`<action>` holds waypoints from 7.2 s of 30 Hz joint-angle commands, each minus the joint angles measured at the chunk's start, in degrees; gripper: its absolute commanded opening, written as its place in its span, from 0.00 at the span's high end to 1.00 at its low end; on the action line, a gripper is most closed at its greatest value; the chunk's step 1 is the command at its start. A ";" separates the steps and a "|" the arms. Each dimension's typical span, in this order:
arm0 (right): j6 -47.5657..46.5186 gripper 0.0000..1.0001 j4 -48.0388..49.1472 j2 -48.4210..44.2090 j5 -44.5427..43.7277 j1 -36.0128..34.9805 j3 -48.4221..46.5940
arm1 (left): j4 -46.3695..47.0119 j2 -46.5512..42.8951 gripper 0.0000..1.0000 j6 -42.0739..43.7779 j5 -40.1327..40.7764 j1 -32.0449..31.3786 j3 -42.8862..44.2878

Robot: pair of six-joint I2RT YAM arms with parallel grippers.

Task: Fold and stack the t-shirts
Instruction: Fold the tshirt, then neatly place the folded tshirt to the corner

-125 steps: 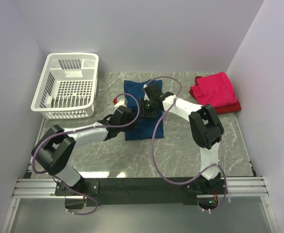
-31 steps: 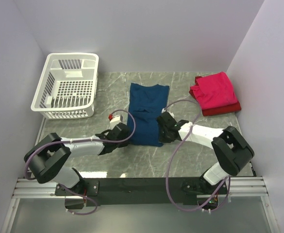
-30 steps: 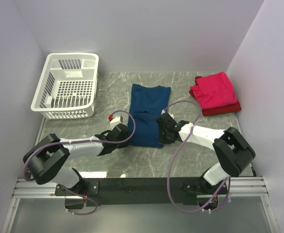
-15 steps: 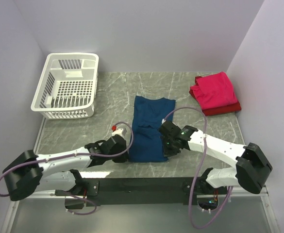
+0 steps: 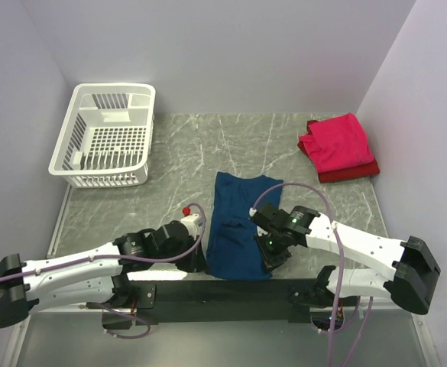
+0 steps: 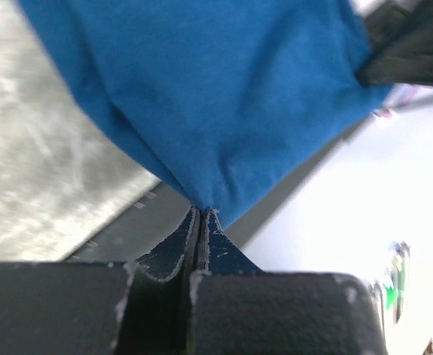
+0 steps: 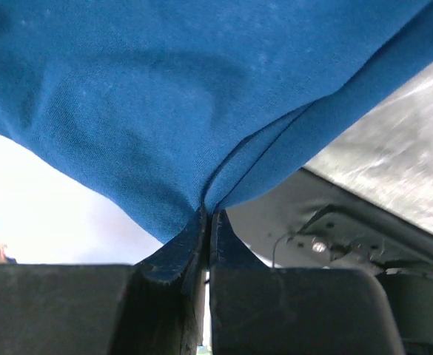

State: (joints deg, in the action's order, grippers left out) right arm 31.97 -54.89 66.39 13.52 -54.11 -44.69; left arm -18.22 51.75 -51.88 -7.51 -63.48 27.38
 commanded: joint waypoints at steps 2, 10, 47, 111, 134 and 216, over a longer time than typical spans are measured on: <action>-3.40 1.00 -4.25 -3.55 6.87 -1.09 -2.51 | 0.55 -4.63 0.99 1.87 -4.79 -1.90 2.86; -5.33 1.00 -10.49 -6.18 4.68 -1.18 -9.44 | 1.26 -11.13 0.99 2.31 -6.91 -2.43 5.14; -9.55 1.00 0.31 7.35 -18.00 18.42 -25.09 | 10.74 10.21 1.00 14.17 24.12 7.57 19.91; -7.54 0.37 24.91 10.69 -5.79 34.86 -7.02 | 24.01 38.07 0.55 11.45 9.54 14.01 29.32; -1.12 0.28 38.98 14.55 0.36 35.12 9.18 | 27.97 45.81 0.57 7.05 13.49 11.98 18.51; -39.52 1.00 6.03 42.15 -17.74 58.85 -72.47 | 27.80 29.90 0.44 8.99 11.99 24.90 7.34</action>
State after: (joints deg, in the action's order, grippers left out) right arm -5.72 -48.84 108.40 -4.47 3.42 -112.77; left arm 6.59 80.79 -41.71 5.76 -38.81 34.87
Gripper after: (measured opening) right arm 0.189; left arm 0.562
